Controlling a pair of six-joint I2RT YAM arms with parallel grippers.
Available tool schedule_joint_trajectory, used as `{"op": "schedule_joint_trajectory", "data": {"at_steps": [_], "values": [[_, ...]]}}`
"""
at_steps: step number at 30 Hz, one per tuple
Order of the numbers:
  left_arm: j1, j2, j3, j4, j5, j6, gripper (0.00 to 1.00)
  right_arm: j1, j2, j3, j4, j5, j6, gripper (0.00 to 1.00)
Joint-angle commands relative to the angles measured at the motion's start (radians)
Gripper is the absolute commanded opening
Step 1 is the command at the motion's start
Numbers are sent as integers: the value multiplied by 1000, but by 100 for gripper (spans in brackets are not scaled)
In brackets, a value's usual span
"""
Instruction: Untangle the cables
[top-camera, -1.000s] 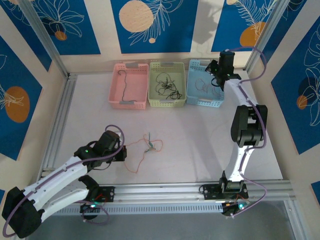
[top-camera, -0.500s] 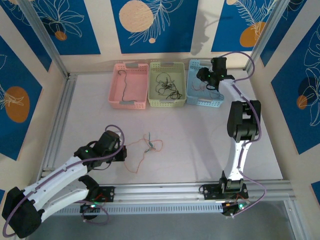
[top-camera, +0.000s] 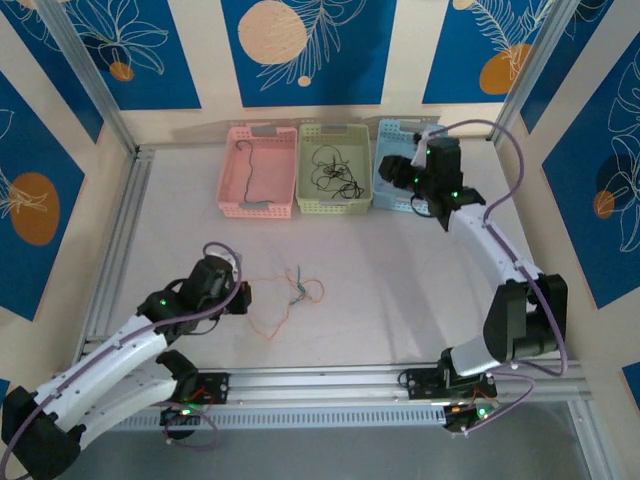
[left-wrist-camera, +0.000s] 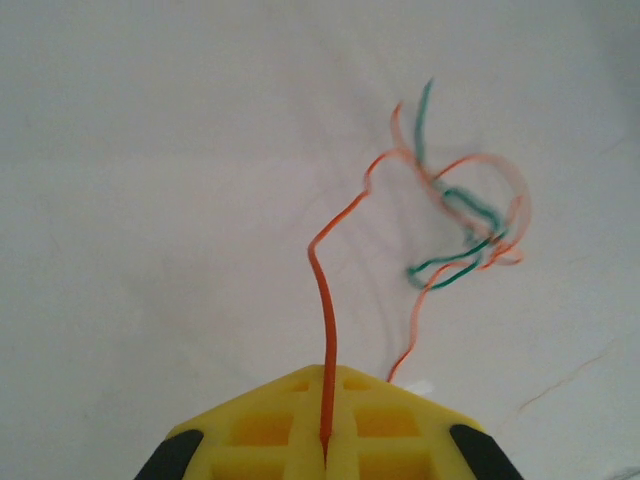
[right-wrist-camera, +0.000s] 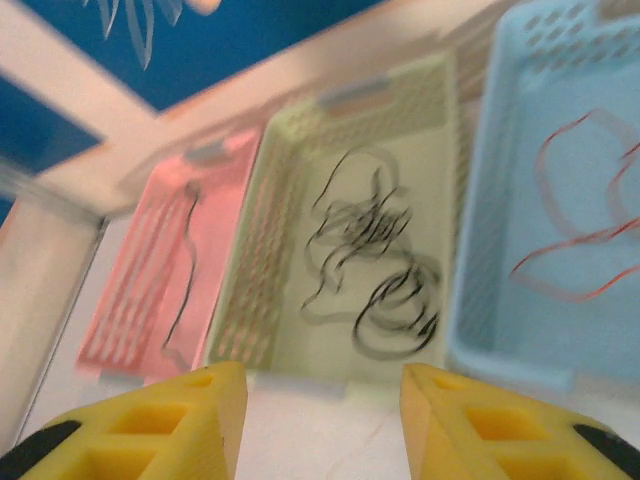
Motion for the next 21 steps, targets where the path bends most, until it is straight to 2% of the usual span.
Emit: {"op": "schedule_joint_trajectory", "data": {"at_steps": [1, 7, 11, 21], "values": [[-10, -18, 150, -55, -65, 76, 0, 78, -13, -108, 1, -105, 12, 43], [-10, 1, 277, -132, -146, 161, 0, 276, 29, -189, -15, -229, 23, 43], [-9, 9, 274, -155, -142, 162, 0, 371, 119, -186, -3, -240, 68, 43], [-9, -50, 260, -250, -174, 143, 0, 487, 371, -16, -120, -188, 136, 40]]}}
